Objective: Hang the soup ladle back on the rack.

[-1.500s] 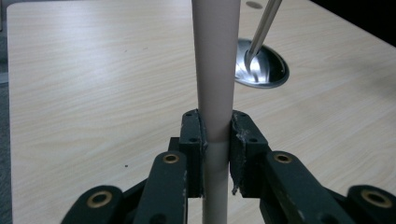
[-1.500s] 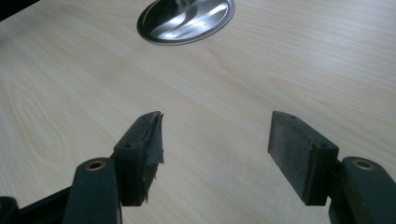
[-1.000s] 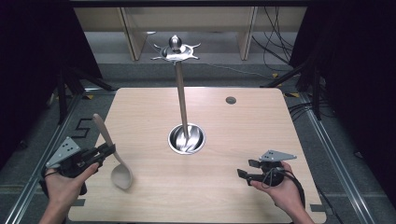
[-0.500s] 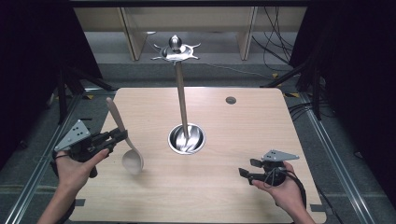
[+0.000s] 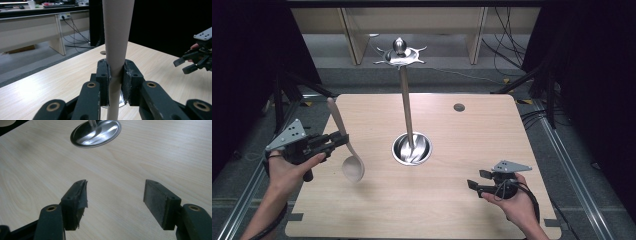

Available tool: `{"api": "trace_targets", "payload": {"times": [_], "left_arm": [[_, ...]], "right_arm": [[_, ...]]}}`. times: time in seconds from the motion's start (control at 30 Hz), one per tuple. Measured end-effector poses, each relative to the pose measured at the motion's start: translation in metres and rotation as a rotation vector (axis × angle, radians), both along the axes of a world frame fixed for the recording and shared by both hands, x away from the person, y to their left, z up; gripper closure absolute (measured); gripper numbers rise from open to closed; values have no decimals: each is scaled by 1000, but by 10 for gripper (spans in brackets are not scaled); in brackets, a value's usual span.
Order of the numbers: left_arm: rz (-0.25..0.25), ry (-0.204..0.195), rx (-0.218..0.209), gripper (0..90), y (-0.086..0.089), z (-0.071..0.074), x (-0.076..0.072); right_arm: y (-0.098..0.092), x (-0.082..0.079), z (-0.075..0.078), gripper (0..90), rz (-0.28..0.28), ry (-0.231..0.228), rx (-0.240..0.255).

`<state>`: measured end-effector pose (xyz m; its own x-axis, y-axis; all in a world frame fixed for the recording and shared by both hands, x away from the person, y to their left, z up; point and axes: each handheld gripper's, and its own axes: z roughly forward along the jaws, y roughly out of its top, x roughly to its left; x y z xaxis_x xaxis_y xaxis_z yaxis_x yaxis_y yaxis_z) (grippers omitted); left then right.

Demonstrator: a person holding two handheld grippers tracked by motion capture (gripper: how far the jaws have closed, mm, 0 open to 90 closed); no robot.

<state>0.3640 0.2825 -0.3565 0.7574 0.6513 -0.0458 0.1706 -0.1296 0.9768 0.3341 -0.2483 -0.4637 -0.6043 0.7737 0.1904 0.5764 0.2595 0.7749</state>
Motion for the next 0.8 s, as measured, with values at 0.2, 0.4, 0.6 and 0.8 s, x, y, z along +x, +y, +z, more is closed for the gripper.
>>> {"api": "trace_targets", "payload": {"times": [0.2,0.4,0.6,0.8], "left_arm": [[-17,14,9,757,0,5,10],[-47,14,13,757,-2,14,20],[-82,4,16,757,-4,23,27],[-100,9,13,757,-6,29,33]], "right_arm": [[0,0,0,359,9,-1,13],[0,-2,1,359,6,-5,6],[-2,-2,3,359,7,-29,-22],[0,-4,3,359,-6,-2,2]]}}
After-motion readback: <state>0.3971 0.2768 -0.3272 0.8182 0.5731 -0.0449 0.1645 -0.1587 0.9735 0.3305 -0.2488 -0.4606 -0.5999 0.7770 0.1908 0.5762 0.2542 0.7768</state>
